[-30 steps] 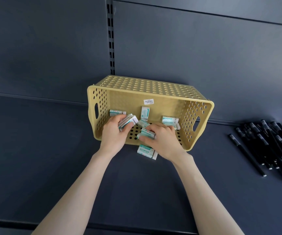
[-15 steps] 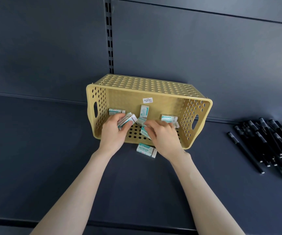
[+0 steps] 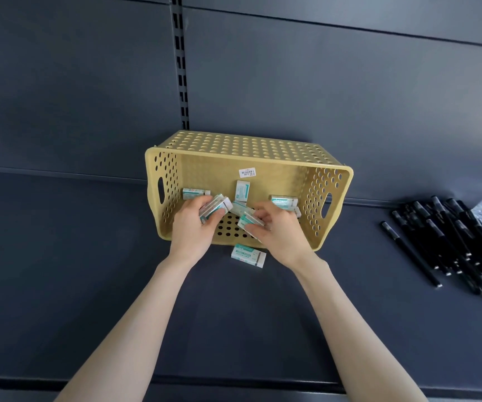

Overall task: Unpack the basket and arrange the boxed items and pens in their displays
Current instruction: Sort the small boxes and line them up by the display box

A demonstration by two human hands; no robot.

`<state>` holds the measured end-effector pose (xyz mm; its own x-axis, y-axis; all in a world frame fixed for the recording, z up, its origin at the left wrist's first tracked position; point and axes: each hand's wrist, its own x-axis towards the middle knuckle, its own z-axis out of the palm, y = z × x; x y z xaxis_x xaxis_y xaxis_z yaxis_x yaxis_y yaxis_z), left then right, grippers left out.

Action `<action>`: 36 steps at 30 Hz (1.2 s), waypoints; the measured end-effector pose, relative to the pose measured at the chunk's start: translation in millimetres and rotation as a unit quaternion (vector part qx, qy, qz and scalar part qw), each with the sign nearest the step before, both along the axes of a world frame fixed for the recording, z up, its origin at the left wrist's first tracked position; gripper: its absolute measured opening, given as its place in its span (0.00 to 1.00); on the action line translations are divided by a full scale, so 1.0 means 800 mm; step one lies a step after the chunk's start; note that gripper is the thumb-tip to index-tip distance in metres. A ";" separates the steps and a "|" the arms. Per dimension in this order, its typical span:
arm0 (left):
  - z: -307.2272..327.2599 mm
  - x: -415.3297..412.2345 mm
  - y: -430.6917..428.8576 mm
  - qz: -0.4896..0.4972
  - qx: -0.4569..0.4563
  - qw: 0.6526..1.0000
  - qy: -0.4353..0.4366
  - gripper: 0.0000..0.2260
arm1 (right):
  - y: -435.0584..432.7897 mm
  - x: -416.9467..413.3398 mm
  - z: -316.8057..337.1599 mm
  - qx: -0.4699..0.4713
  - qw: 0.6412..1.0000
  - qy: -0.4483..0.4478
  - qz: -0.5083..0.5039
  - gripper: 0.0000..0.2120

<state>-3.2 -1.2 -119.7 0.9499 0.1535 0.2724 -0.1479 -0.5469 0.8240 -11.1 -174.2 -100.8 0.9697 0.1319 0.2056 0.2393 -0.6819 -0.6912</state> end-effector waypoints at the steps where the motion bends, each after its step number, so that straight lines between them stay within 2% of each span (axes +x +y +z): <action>1: 0.003 -0.002 -0.001 0.003 -0.015 1.000 -0.003 0.16 | -0.004 -0.007 0.003 0.057 0.998 0.022 -0.002 0.17; 4: 0.010 -0.017 -0.005 0.015 -0.056 0.998 0.000 0.14 | -0.011 -0.031 0.004 0.113 0.991 0.072 0.021 0.09; 9: 0.007 -0.065 -0.006 0.002 -0.083 0.996 0.045 0.09 | -0.003 -0.059 -0.005 0.037 0.997 0.063 0.027 0.09; 12: 0.002 -0.089 0.003 0.003 -0.062 0.997 0.048 0.09 | 0.003 -0.071 -0.007 0.007 0.999 0.032 0.029 0.09; 19: -0.004 -0.118 0.010 -0.011 0.042 0.999 0.003 0.13 | 0.008 -0.085 -0.010 -0.011 0.998 0.046 0.028 0.09; 22: -0.003 -0.120 0.008 -0.013 0.079 0.997 0.007 0.13 | 0.010 -0.093 -0.016 -0.043 0.999 0.009 0.022 0.10; 32: -0.004 -0.119 0.009 -0.009 0.065 0.998 0.013 0.16 | 0.012 -0.101 -0.023 -0.034 0.996 -0.080 0.001 0.17; 36: -0.015 -0.114 0.006 0.011 0.166 0.986 0.007 0.17 | 0.013 -0.095 -0.032 -0.131 0.987 -0.086 -0.024 0.18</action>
